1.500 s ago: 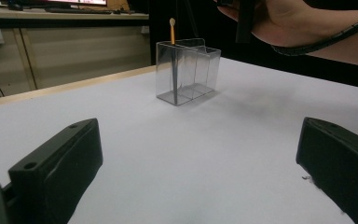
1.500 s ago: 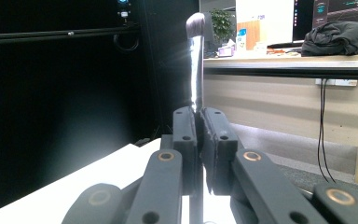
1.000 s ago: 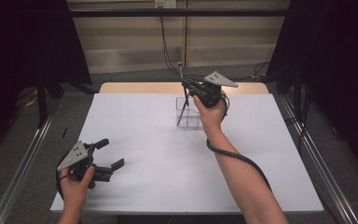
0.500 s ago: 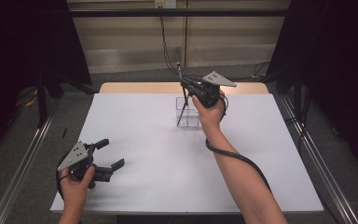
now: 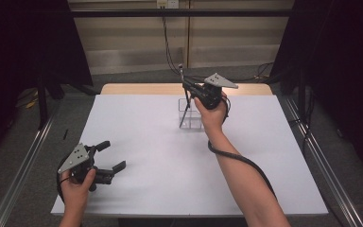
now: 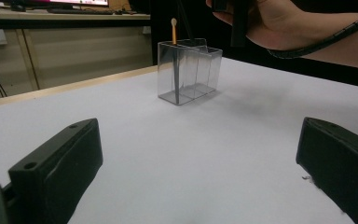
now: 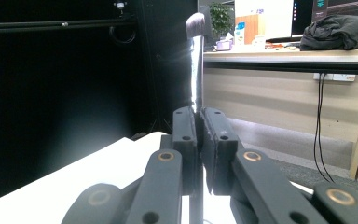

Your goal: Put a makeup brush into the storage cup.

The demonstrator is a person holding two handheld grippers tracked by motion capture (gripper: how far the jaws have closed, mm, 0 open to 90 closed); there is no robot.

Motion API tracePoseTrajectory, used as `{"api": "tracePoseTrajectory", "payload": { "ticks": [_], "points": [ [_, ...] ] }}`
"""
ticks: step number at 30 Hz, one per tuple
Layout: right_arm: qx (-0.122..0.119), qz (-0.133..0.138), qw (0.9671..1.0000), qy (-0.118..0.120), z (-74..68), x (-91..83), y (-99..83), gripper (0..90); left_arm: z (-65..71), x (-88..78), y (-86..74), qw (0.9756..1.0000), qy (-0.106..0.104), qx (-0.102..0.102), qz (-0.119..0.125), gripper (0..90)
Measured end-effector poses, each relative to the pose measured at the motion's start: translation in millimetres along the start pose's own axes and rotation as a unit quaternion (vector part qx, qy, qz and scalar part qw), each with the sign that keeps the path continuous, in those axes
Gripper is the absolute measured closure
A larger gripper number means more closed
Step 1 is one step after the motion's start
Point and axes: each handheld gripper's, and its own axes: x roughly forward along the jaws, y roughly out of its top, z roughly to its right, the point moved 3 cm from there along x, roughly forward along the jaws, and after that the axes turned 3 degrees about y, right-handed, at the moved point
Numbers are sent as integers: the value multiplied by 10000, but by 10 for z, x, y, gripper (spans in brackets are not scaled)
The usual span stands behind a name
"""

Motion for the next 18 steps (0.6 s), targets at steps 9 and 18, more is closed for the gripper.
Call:
{"api": "tracePoseTrajectory", "payload": {
  "ticks": [9, 18],
  "points": [
    [-21, -8, 10000, 22, -5, 14, -15, 847, 6, -2, 3, 10000, 0, -2, 3, 2],
    [-2, -29, 10000, -45, 32, 15, -58, 847, 8, -3, -2, 10000, -10, -20, 8, 2]
  ]
}}
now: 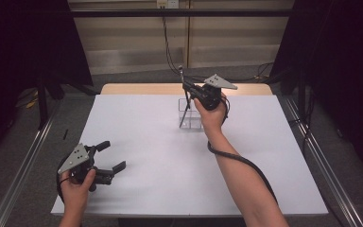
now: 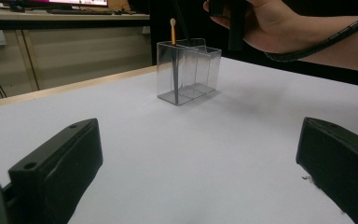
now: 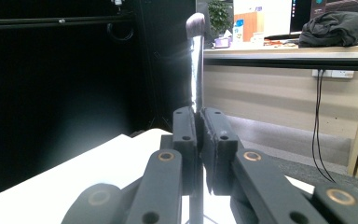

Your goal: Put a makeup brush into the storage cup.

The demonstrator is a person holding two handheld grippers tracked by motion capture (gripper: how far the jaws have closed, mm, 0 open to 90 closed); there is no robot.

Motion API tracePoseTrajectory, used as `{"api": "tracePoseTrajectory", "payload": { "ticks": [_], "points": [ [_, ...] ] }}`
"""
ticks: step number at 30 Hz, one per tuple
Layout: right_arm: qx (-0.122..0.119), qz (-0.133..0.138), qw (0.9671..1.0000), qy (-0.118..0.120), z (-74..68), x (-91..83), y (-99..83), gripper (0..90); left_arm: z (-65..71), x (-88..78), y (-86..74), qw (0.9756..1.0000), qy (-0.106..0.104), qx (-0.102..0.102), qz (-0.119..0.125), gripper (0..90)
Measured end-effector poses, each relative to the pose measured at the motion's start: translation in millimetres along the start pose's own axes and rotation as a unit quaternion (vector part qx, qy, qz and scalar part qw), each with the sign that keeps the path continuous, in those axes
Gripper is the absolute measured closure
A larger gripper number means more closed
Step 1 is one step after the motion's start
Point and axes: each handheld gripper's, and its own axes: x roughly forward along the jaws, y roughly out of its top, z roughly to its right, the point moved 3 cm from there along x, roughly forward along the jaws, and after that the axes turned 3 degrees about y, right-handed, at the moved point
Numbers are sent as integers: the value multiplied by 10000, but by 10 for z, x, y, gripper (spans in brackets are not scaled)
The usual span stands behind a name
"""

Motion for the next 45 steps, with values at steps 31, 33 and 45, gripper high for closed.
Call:
{"api": "tracePoseTrajectory", "payload": {
  "ticks": [31, 33, 45],
  "points": [
    [-20, -58, 10000, 63, 0, -2, -82, 846, 2, -9, 4, 10000, -2, 10, -6, 2],
    [-2, -58, 10000, 60, 5, -8, -93, 846, 2, -7, 4, 10000, -4, 11, -7, 2],
    [-36, -96, 9999, 118, 10, -26, -132, 846, -4, -6, 3, 10000, 7, 42, -8, 2]
  ]
}}
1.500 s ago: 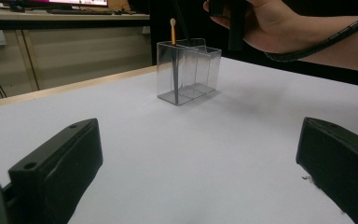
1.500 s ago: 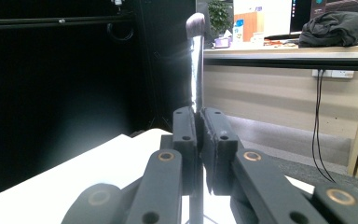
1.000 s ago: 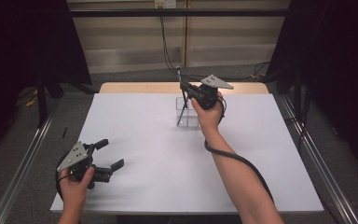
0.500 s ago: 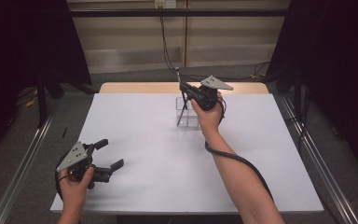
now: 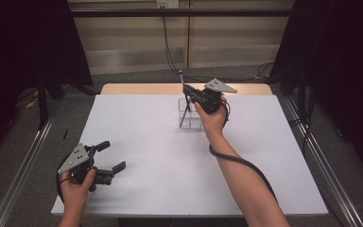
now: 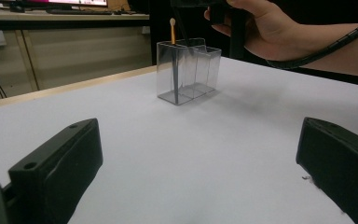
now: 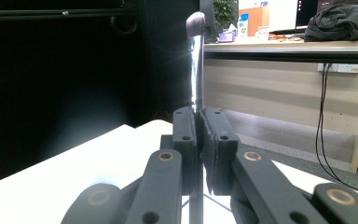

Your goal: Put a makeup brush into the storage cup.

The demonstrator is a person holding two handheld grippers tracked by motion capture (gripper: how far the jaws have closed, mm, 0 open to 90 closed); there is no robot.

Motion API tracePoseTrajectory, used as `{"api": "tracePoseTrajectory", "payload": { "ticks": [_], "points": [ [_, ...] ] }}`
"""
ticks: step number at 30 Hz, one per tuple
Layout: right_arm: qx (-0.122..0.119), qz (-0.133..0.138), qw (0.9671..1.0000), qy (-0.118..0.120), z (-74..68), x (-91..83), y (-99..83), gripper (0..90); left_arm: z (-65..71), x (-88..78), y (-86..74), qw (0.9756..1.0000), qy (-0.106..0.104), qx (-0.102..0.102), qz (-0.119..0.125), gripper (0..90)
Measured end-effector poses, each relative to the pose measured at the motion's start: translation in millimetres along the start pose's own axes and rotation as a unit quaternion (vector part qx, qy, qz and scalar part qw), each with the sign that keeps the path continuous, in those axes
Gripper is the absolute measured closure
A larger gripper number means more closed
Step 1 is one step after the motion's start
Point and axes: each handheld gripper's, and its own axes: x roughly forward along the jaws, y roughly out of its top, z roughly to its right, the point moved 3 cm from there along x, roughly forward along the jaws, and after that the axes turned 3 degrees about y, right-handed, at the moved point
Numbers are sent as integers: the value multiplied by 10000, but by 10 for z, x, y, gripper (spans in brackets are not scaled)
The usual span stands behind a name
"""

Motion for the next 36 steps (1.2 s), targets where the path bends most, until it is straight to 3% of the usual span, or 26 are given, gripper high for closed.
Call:
{"api": "tracePoseTrajectory", "payload": {
  "ticks": [31, 33, 36],
  "points": [
    [13, -113, 9999, -31, 9, -89, -125, 844, 3, 6, -2, 10000, 6, 6, -23, 2],
    [-35, -145, 9999, 3, -8, -90, -124, 823, 4, 7, -4, 10000, 5, 1, -22, 2],
    [41, -121, 9998, 137, -40, -96, -114, 691, 4, 12, -5, 10000, 4, -1, -27, 2]
  ]
}}
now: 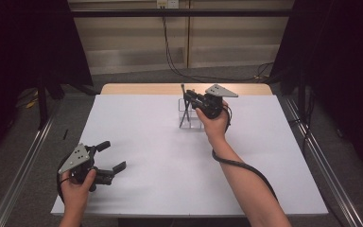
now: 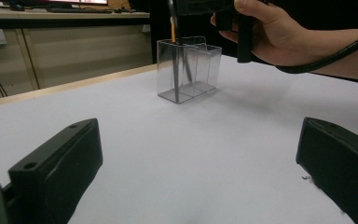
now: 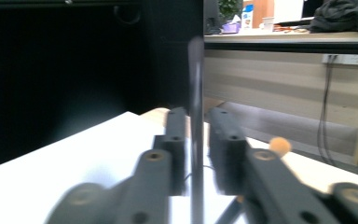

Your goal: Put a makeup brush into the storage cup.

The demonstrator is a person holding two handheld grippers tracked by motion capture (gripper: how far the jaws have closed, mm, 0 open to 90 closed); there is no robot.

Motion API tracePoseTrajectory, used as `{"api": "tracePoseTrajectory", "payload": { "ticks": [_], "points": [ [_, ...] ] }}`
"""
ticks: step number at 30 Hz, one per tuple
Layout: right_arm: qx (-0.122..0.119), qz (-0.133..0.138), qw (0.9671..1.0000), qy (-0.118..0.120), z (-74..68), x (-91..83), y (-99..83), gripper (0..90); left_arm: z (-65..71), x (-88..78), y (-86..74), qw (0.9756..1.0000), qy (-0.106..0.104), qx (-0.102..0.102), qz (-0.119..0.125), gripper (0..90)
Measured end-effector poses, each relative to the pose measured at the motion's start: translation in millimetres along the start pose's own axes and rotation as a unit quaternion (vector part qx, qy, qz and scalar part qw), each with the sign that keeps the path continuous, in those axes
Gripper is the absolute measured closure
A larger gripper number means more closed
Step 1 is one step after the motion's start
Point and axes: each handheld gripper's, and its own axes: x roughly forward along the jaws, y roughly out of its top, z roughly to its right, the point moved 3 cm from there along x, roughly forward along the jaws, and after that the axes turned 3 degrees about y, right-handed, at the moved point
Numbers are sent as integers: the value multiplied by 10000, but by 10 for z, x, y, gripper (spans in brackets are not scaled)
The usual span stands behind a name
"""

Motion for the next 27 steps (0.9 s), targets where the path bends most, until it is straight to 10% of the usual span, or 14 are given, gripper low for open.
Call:
{"api": "tracePoseTrajectory", "payload": {
  "ticks": [7, 27],
  "points": [
    [-39, 48, 9999, 134, -64, -24, 2, 472, 8, 7, 1, 10000, -13, 16, -30, 2],
    [-45, -70, 9991, 421, -153, -205, -47, 207, -4, 13, -6, 10000, 12, -14, -39, 2]
  ]
}}
